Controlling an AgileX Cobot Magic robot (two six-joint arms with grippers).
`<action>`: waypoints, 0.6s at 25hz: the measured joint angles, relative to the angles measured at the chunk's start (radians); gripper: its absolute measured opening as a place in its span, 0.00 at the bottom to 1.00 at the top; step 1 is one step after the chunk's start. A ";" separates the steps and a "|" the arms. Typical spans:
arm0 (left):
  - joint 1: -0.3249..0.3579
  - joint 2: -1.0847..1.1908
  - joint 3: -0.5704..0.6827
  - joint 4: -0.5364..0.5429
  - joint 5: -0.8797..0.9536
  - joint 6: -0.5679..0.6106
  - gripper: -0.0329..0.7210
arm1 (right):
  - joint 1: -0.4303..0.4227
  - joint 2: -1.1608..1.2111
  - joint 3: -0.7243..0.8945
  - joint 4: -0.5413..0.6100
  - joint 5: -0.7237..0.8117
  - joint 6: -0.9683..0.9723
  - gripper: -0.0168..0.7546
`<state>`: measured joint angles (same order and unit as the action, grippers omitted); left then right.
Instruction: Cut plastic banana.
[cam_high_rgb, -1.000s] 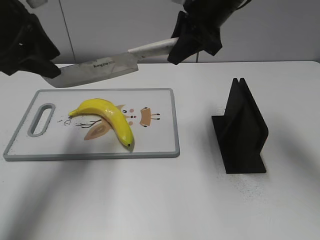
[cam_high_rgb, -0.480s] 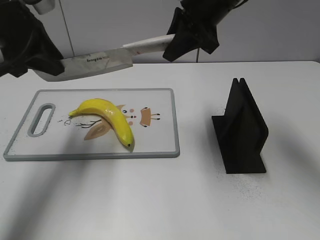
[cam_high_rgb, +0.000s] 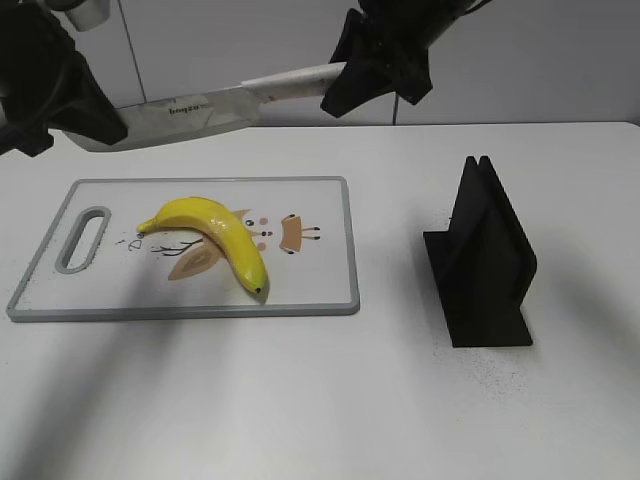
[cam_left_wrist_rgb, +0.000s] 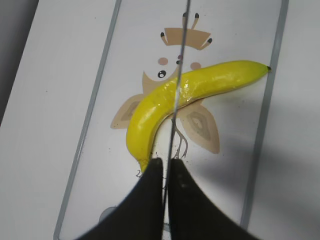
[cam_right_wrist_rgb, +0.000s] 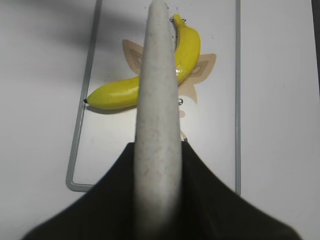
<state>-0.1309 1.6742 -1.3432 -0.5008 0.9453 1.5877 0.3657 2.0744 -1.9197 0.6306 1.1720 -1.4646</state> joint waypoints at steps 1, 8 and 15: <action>-0.001 0.000 0.000 0.000 0.000 -0.001 0.06 | 0.000 0.003 -0.001 -0.012 -0.002 0.000 0.24; -0.041 0.035 0.000 0.000 -0.002 -0.028 0.04 | 0.001 0.056 -0.008 -0.168 -0.010 0.001 0.24; -0.059 0.100 -0.001 0.001 -0.009 -0.048 0.04 | 0.004 0.075 -0.008 -0.220 -0.029 0.003 0.24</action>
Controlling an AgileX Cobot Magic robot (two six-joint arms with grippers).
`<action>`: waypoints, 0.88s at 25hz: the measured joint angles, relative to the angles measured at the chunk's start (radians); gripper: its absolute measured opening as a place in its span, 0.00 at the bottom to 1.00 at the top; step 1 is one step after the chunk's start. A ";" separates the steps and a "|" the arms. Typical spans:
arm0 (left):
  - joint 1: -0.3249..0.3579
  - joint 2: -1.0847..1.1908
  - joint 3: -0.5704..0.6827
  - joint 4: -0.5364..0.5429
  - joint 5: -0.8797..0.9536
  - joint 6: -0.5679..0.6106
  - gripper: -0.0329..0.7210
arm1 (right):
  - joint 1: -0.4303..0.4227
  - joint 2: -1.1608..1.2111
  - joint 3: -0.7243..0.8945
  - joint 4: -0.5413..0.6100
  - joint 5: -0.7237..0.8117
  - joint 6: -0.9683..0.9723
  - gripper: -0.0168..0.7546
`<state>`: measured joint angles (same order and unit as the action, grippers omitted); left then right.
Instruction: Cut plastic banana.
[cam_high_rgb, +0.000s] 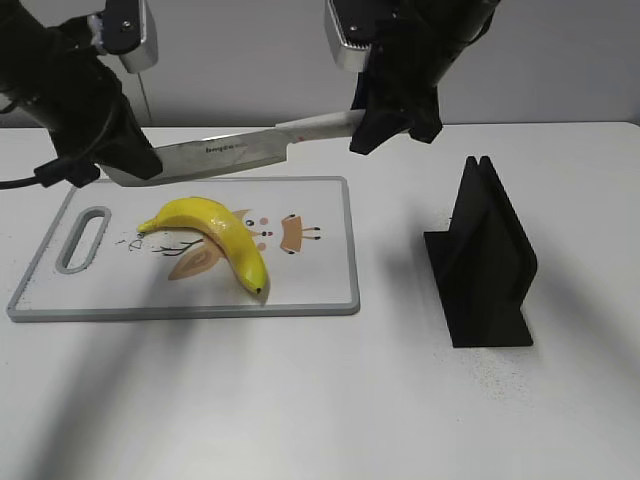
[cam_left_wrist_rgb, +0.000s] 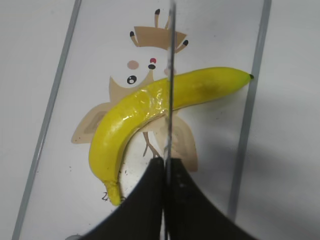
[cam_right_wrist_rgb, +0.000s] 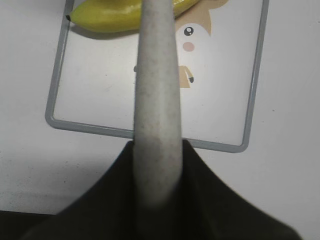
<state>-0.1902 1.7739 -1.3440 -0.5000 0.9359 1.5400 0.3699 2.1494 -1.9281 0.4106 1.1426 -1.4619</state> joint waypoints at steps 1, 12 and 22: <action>0.000 0.005 0.000 0.002 -0.008 -0.002 0.04 | 0.001 0.002 0.000 -0.001 -0.010 0.000 0.24; 0.002 0.313 -0.017 -0.006 -0.139 -0.029 0.05 | 0.001 0.253 -0.031 -0.011 -0.108 -0.001 0.24; 0.005 0.324 -0.020 0.001 -0.106 -0.060 0.04 | 0.000 0.274 -0.136 -0.020 -0.011 0.015 0.24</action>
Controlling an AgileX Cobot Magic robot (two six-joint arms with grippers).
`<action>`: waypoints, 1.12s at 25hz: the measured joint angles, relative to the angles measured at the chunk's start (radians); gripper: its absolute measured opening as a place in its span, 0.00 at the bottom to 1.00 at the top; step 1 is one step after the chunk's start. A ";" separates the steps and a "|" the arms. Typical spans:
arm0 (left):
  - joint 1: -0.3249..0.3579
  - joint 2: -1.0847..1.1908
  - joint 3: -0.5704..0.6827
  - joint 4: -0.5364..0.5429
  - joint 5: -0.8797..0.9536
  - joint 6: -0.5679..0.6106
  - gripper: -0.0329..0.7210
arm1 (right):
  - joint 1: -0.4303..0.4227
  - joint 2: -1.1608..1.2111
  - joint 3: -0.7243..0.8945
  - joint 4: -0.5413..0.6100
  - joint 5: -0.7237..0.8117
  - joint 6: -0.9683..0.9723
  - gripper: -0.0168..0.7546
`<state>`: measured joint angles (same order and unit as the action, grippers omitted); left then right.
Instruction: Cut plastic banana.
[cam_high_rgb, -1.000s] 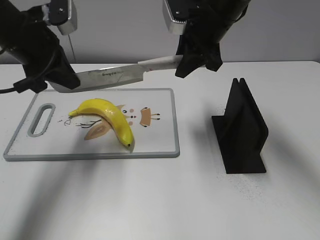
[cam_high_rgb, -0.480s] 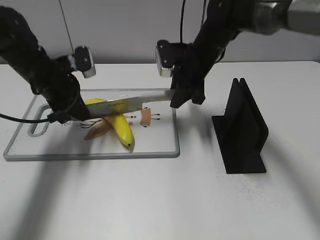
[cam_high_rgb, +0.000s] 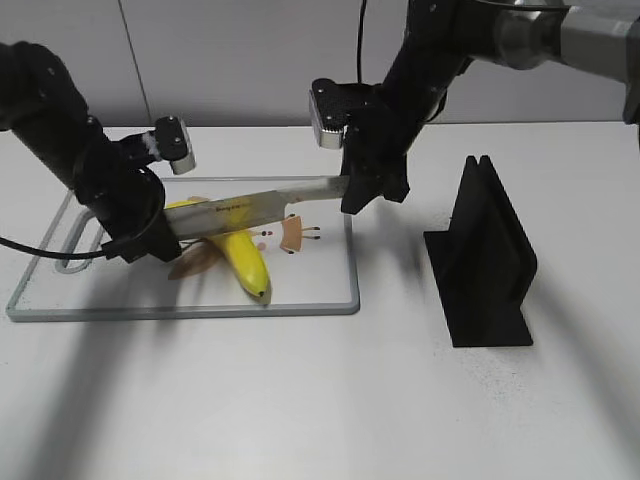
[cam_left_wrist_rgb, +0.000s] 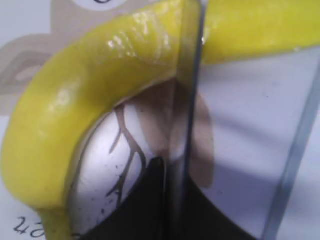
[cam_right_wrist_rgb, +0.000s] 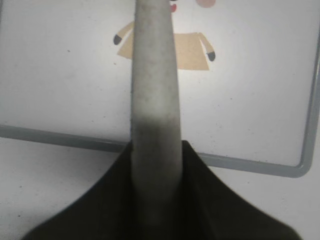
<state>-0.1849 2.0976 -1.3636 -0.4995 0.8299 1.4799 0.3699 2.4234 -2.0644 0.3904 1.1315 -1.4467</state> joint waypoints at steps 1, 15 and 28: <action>-0.001 -0.011 0.006 0.005 0.007 -0.003 0.04 | 0.003 0.002 -0.020 -0.002 0.028 0.009 0.24; -0.002 -0.208 0.009 0.028 0.023 -0.010 0.08 | 0.003 -0.083 -0.134 -0.012 0.105 0.031 0.24; -0.004 -0.222 -0.009 -0.076 -0.071 -0.013 0.94 | 0.002 -0.090 -0.136 -0.032 0.096 0.058 0.23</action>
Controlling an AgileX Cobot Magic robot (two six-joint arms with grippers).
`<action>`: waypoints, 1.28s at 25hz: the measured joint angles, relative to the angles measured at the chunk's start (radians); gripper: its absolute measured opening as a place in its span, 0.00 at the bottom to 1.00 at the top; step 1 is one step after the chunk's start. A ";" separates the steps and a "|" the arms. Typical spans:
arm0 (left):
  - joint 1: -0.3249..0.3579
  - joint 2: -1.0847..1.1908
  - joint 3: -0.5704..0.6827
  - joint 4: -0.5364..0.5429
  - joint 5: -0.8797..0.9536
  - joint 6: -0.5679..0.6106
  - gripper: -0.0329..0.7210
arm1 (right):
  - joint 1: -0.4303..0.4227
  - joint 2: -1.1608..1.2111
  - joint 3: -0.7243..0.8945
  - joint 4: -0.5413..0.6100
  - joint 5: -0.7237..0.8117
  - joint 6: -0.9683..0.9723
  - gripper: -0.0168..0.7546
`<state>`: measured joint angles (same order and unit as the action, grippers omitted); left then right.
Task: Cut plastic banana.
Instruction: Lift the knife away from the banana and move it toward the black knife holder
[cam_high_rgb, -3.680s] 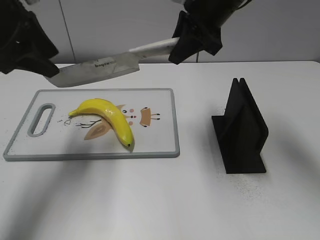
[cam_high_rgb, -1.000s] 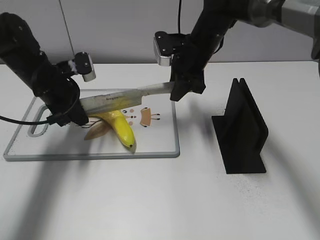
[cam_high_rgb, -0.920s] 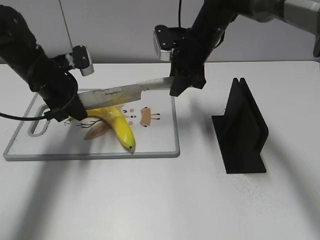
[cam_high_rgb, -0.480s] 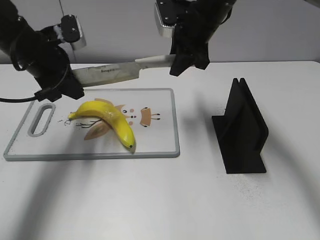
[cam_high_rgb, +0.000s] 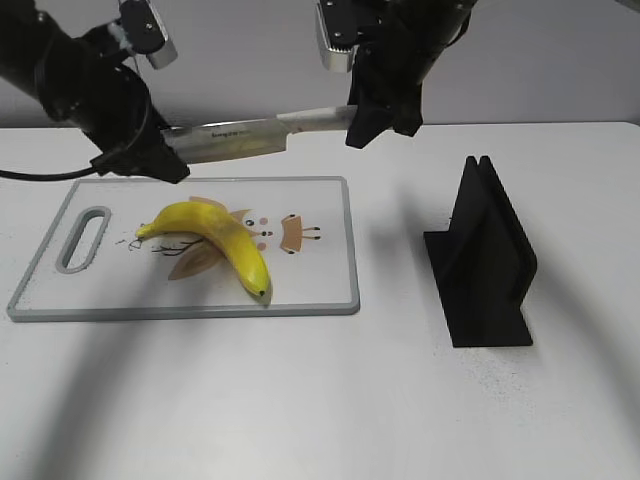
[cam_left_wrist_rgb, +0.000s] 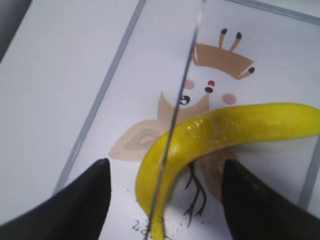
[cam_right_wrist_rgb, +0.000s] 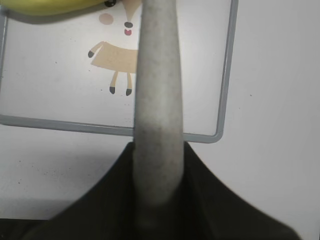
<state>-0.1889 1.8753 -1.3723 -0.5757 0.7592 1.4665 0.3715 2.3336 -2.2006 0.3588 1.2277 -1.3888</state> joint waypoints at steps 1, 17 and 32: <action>0.000 0.000 -0.014 -0.002 0.000 0.000 0.94 | 0.000 0.000 0.000 0.000 0.000 0.000 0.23; 0.000 -0.081 -0.314 0.384 0.170 -0.701 0.84 | 0.000 -0.041 0.000 -0.022 -0.001 0.180 0.23; 0.119 -0.089 -0.403 0.552 0.455 -1.280 0.83 | -0.001 -0.189 0.001 -0.266 0.001 1.103 0.23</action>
<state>-0.0698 1.7861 -1.7757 -0.0239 1.2143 0.1869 0.3707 2.1449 -2.1992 0.0932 1.2291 -0.2854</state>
